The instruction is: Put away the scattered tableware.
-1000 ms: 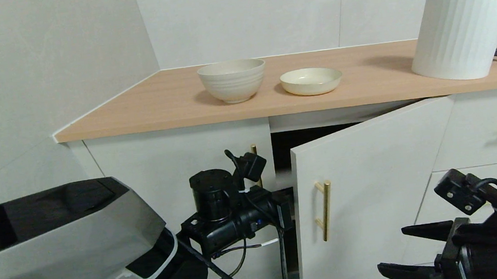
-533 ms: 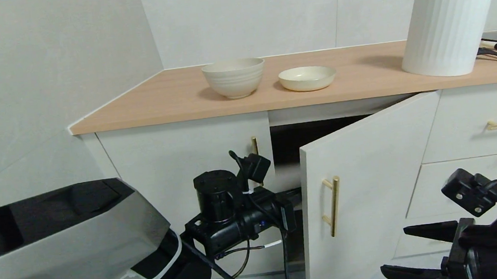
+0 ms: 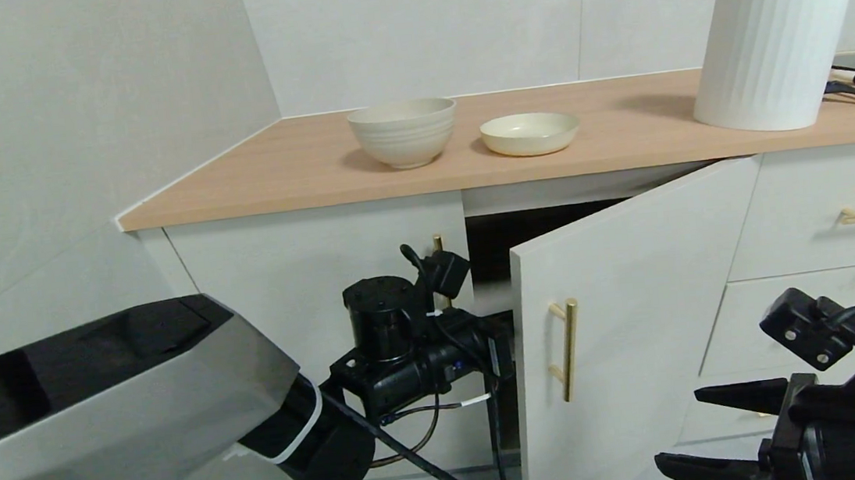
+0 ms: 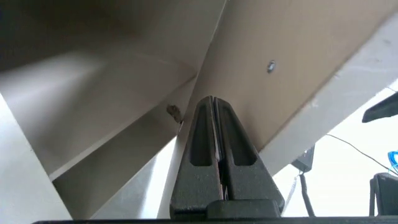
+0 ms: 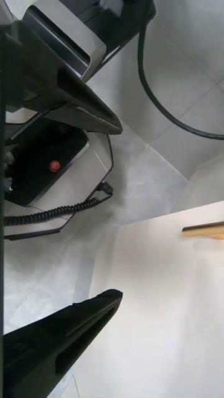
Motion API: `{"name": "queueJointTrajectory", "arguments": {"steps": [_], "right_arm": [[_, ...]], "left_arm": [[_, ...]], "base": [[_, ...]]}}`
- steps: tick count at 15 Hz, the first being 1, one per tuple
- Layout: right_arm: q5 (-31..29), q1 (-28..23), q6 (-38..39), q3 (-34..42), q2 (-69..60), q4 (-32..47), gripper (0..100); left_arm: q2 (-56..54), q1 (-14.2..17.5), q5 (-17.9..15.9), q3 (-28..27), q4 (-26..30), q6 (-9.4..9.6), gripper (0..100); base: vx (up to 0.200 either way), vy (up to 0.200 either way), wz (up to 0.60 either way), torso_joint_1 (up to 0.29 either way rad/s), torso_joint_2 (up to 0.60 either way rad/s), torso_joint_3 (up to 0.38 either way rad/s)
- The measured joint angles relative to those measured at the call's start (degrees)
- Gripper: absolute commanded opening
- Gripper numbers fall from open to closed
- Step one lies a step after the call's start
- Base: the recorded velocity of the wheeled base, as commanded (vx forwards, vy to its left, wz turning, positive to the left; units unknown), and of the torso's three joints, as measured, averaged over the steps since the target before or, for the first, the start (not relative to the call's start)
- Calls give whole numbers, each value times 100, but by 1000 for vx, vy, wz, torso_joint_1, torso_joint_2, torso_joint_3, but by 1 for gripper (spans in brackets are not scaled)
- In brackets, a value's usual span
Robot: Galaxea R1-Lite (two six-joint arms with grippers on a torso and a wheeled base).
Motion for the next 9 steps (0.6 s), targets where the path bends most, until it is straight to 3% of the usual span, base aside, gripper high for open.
{"name": "queueJointTrajectory", "arguments": {"steps": [4,9], "right_arm": [[1,5,0,0,-9,2,100],[1,5,0,1,-13,0,100]], "left_arm": [[115,-63,-30,-282,123,-26,0],[232,-123,-28,-599,289,-26,0]], "base": [[-200,0,0,2,4,1],[0,0,0,0,0,0]]}}
